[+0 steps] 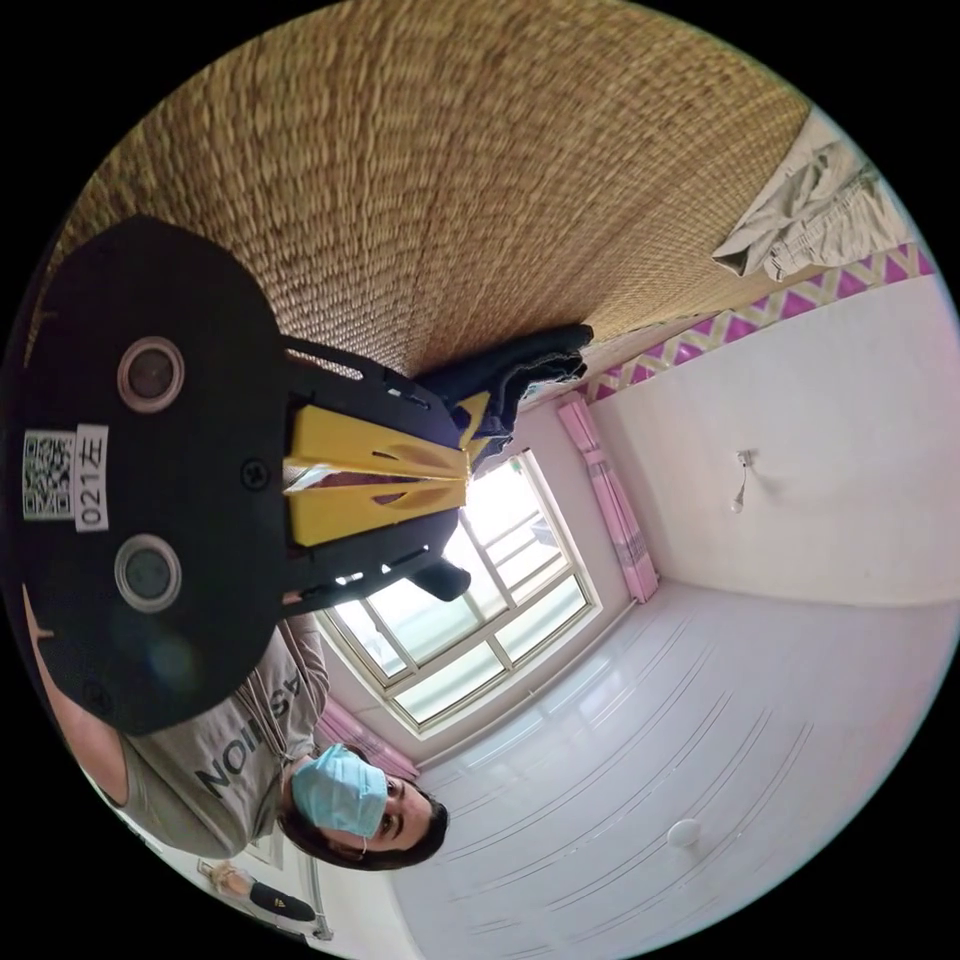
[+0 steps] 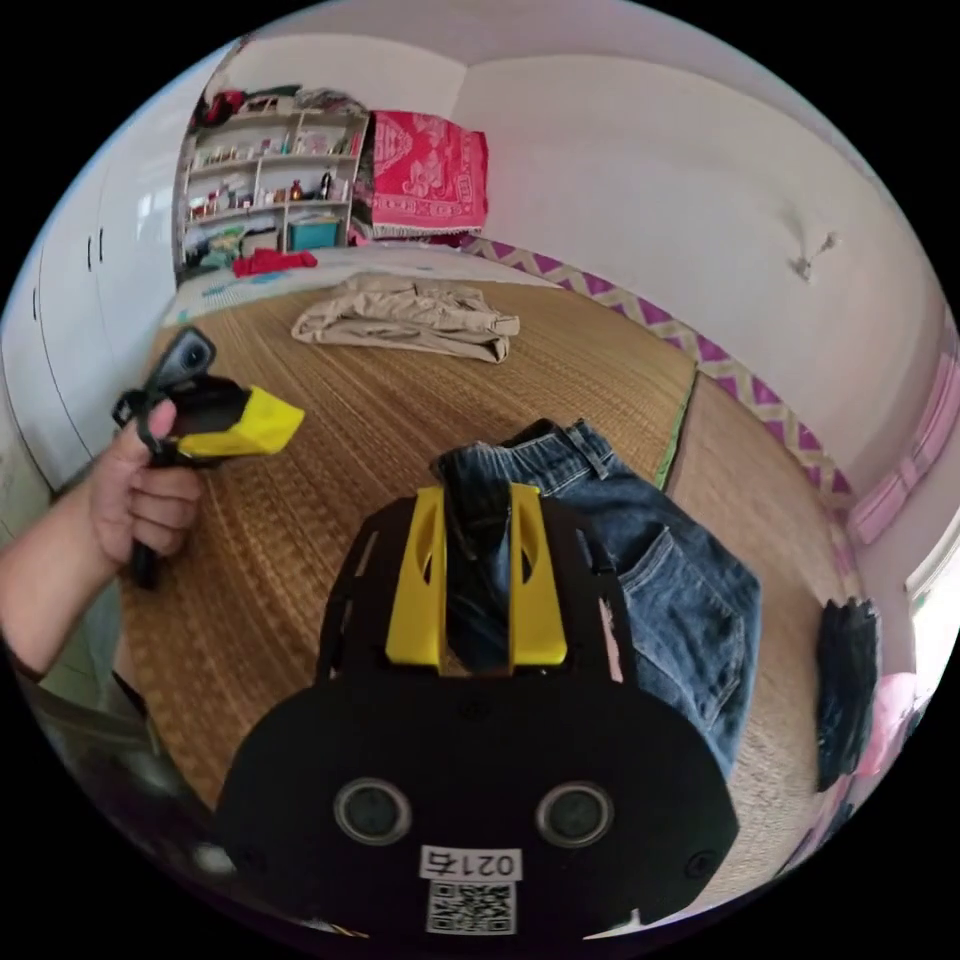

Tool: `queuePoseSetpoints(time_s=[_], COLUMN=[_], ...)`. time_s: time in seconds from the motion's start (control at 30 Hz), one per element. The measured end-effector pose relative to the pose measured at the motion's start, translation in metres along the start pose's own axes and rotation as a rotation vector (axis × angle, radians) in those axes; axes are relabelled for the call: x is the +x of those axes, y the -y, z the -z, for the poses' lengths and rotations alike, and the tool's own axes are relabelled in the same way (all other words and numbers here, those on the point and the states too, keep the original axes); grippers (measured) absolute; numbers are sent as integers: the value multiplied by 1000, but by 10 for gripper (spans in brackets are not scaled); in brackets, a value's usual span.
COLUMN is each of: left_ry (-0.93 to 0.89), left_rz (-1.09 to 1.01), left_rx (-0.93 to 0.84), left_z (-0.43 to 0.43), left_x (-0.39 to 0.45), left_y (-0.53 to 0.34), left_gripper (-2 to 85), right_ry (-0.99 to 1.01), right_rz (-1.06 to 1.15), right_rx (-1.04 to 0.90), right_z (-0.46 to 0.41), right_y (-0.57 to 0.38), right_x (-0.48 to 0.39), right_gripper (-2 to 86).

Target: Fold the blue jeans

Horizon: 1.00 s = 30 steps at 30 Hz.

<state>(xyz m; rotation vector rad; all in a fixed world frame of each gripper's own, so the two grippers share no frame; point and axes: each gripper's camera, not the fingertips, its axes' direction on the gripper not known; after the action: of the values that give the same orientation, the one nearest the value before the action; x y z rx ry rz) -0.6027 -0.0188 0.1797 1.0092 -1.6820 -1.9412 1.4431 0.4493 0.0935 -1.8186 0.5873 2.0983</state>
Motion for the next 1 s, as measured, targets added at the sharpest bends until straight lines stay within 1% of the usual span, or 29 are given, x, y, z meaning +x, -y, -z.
queuePoseSetpoints(time_s=[0.07,0.17,0.23,0.27,0.33,0.37,0.43,0.47,0.53,0.57,0.6,0.63,0.67,0.7,0.73,0.77,0.8,0.83,0.87,0.9,0.93,0.97,1.0], left_ry=[0,3,8,9,15,17,29,36,90,108,156,223,257,290,296,300,319,347,368,422,470,485,521], left_rz=[2,2,0,-1,-8,-10,-13,-17,-66,-85,-143,-222,-249,-318,-385,-415,-467,-528,-557,-613,-670,-688,-700], left_rx=[3,2,-5,-6,-8,-8,-21,-26,-75,-93,-136,-191,-206,-233,-273,-304,-371,-440,-474,-529,-568,-584,-608], left_z=[6,13,17,17,19,20,18,17,5,0,-13,-32,-42,-67,-98,-115,-152,-191,-211,-248,-284,-299,-329], left_x=[6,17,28,31,44,48,62,67,92,100,121,147,160,188,214,227,249,269,277,290,299,301,302], left_y=[13,33,51,55,71,75,92,96,115,120,130,139,143,150,156,159,163,164,165,165,165,165,169], left_gripper=[-9,-9,-10,-10,-10,-10,-9,-9,-9,-9,-9,-9,-9,-9,-8,-7,-6,-2,0,8,22,32,51], right_ry=[-38,106,200,212,275,284,242,223,64,10,-90,-116,-113,-50,18,37,37,12,9,26,29,19,-19], right_rz=[29,-172,-353,-390,-542,-578,-725,-758,-884,-916,-977,-1034,-1056,-1140,-1205,-1210,-1185,-1098,-1032,-889,-764,-710,-606], right_rx=[18,131,268,297,403,422,473,483,483,466,390,279,228,155,170,222,302,337,352,363,333,307,250], right_z=[-1,37,92,107,166,180,231,242,275,277,272,254,243,224,219,223,233,241,244,246,241,237,227], right_y=[-13,-43,-85,-97,-160,-178,-260,-281,-365,-386,-425,-466,-487,-531,-570,-583,-595,-590,-583,-565,-543,-532,-511], right_x=[-5,48,116,134,207,224,285,299,342,352,371,393,402,416,416,410,393,372,360,337,314,302,280], right_gripper=[61,54,52,52,52,52,53,54,58,59,62,64,65,56,46,40,28,15,10,0,-4,-6,-8])
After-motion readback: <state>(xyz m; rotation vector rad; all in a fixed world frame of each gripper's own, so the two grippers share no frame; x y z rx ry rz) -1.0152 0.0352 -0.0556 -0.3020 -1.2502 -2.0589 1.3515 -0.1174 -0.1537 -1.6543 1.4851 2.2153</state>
